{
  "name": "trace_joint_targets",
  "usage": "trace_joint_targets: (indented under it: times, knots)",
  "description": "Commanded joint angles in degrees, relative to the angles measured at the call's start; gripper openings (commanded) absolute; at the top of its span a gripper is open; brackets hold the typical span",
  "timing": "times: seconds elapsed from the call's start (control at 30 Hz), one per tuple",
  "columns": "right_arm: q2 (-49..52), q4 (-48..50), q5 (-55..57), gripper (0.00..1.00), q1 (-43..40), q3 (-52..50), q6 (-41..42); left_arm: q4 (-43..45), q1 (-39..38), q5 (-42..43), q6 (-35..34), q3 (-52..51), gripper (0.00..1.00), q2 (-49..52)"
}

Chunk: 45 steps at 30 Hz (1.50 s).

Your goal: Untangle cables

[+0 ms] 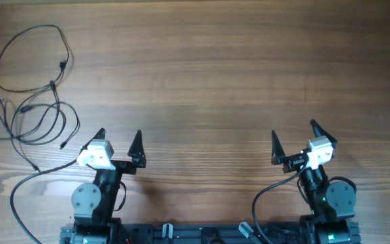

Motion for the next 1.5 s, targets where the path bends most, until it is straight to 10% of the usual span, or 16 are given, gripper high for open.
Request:
trace_joint_targets:
  times: [0.0,1.47]
  knots:
    - [-0.9,0.2,0.7,1.00,-0.3,-0.1,-0.5,0.0,0.3,-1.8,1.1,-0.6,1.00,-0.6]
    - [-0.9,0.2,0.7,1.00,-0.3,-0.1,-0.5,0.0,0.6,-0.7,3.9,-0.6,1.00,-0.5]
